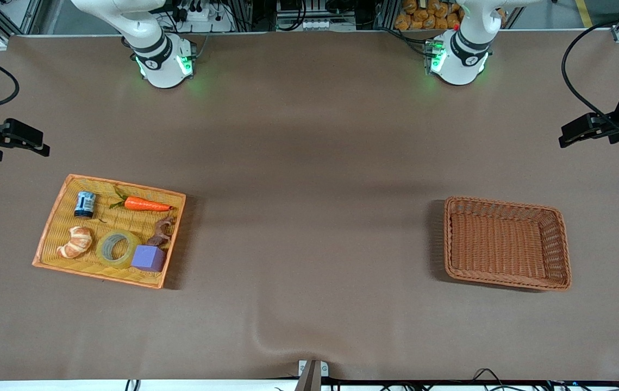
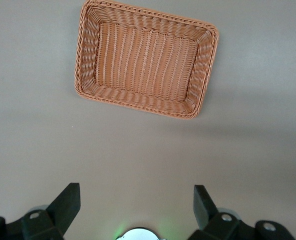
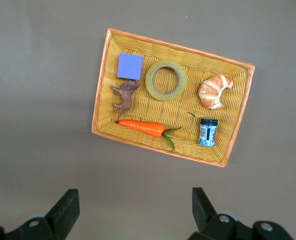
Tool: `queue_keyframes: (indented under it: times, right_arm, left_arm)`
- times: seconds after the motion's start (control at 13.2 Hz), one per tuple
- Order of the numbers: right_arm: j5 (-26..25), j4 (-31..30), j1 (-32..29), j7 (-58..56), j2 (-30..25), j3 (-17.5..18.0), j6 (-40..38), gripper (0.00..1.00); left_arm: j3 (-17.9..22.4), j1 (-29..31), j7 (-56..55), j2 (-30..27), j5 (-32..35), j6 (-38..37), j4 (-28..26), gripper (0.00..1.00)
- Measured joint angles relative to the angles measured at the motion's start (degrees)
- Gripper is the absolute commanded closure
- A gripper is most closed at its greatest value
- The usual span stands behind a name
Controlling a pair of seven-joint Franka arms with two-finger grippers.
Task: Transfer tape with both arms
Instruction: 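Reach the right gripper down to the yellow tape roll in the tray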
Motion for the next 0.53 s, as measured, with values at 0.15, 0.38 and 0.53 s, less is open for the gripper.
queue_keyframes:
  times: [0.15,0.38,0.53]
  right_arm:
    - [0.0,-0.1,-0.1,0.0,0.2,0.0,1.1,0.00]
    - [0.0,-1.0,-0.6,-1.5,3.4,0.0,4.3,0.00]
    - [0.0,-1.9,-2.3,-4.4,8.4,0.0,10.6,0.00]
  left_arm:
    - [0.0,0.2,0.0,0.3,0.0,0.9,0.0,0.00]
    - [0.0,0.2,0.1,0.9,0.0,1.6,0.0,0.00]
    - [0.1,0.3,0.6,1.0,0.0,1.8,0.0,0.00]
